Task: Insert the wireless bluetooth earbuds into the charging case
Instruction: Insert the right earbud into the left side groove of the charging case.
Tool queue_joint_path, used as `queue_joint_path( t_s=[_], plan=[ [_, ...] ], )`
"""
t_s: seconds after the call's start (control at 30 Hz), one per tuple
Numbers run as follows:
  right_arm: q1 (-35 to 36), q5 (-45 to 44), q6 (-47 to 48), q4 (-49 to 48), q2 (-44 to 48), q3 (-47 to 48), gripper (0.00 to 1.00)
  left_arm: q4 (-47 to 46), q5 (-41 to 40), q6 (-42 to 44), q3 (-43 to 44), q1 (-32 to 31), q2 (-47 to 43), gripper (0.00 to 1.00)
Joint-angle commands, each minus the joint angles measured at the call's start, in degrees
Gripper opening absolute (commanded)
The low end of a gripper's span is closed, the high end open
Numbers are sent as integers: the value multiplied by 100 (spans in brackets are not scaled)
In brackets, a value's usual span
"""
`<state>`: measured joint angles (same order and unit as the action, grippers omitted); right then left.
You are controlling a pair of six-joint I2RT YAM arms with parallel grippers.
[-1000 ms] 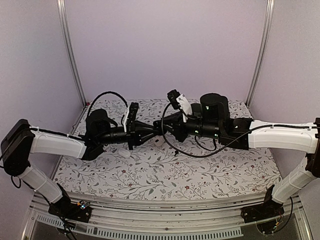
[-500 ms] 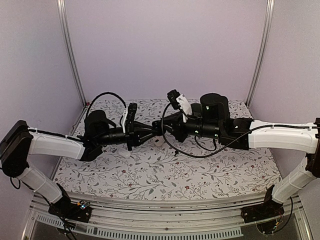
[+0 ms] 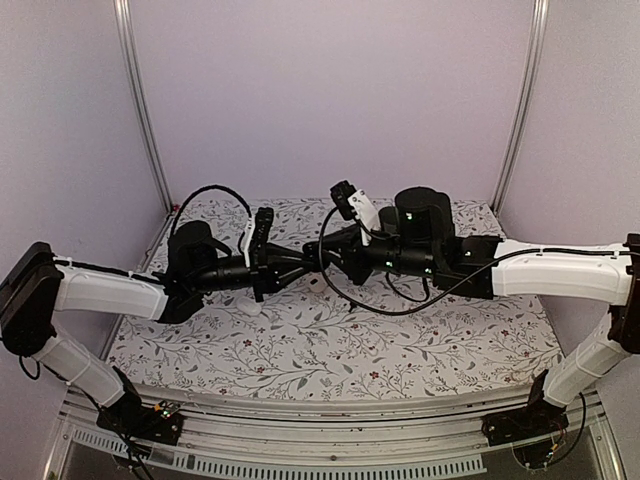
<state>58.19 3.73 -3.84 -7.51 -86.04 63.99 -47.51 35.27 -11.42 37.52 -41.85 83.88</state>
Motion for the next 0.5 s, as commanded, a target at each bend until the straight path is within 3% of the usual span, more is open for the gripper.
queue_joint_path(
  t_s=[0.0, 0.47],
  plan=[
    [66, 72, -5, 457, -177, 70, 16, -330, -170, 163, 63, -34, -327, 0],
    [76, 12, -13, 515, -272, 144, 16, -302, -523, 322, 70, -34, -418, 0]
  ],
)
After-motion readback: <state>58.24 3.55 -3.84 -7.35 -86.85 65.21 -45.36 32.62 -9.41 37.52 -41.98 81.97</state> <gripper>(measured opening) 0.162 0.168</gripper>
